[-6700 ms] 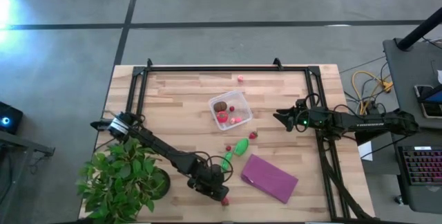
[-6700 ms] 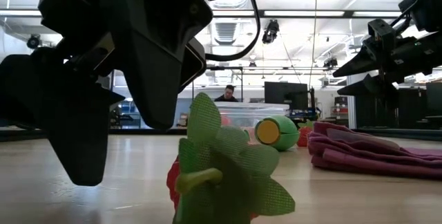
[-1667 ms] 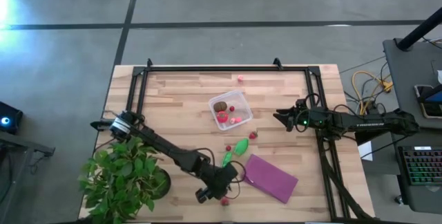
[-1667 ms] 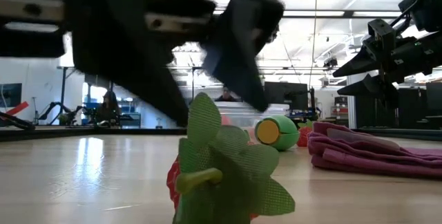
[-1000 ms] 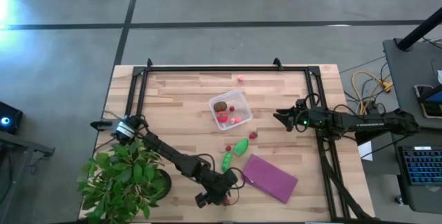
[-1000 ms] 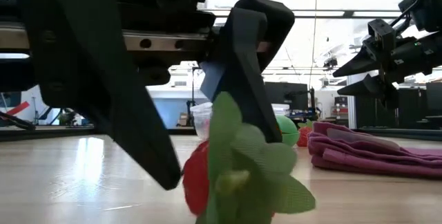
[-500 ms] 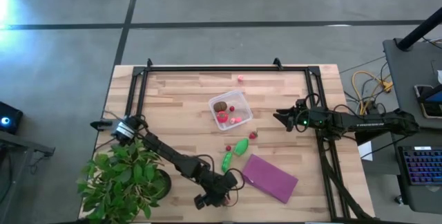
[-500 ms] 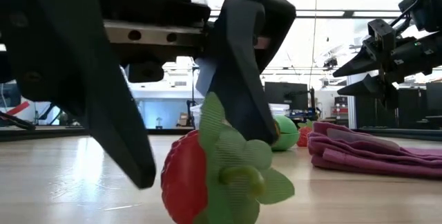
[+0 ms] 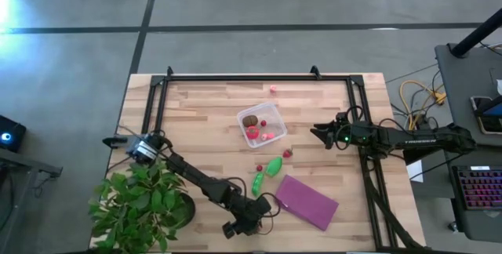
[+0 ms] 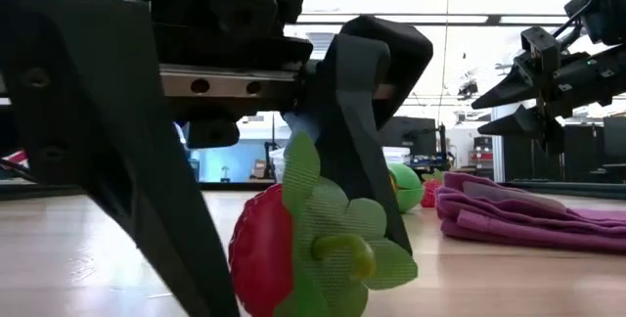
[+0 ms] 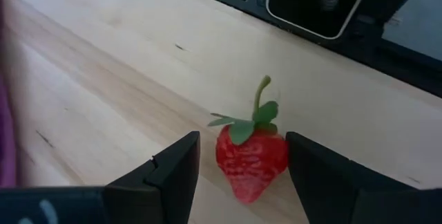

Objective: Pick and placing Produce into tupperware
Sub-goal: Put the bottom red strawberry into the transparent bin

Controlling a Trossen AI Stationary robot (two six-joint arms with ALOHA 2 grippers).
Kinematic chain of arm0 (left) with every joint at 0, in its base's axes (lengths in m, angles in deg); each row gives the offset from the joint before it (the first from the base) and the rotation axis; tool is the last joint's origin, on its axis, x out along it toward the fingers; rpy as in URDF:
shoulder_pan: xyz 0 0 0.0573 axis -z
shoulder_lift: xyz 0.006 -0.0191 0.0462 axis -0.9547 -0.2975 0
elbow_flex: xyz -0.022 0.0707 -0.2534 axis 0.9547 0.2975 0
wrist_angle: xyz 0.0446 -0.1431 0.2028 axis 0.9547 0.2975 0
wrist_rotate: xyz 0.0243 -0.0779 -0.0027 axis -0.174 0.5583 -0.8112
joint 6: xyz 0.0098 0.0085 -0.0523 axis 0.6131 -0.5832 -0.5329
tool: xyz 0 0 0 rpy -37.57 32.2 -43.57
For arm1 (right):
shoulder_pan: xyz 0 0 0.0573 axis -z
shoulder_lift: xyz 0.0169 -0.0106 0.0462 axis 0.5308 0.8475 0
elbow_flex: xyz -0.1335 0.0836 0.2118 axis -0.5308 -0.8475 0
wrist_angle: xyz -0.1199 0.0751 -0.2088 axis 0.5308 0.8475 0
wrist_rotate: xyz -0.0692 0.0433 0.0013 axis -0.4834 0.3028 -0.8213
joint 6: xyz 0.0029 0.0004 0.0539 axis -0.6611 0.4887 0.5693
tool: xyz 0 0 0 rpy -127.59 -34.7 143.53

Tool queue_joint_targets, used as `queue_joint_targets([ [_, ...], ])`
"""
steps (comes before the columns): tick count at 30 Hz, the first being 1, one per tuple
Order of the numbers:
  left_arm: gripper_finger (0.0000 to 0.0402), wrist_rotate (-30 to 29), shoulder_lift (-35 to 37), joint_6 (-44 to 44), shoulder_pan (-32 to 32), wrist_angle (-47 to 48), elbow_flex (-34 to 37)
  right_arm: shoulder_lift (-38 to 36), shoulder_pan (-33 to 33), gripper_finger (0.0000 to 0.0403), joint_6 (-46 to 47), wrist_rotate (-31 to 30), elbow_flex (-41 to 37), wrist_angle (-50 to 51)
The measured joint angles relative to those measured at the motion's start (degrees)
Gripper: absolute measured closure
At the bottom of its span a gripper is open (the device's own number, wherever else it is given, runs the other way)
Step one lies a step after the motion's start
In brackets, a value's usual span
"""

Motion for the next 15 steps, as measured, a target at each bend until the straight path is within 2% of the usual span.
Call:
queue_joint_targets([
  [9,0.0273,-0.29,0.11,-0.03,-0.14,0.55,0.0,0.01,0.02,0.0184,0.0,0.01,0.0,0.0],
  [15,0.0268,-0.43,0.93,-0.06,-0.52,1.14,-0.32,0.01,0.02,0.0184,0.0,0.01,0.01,-0.02],
])
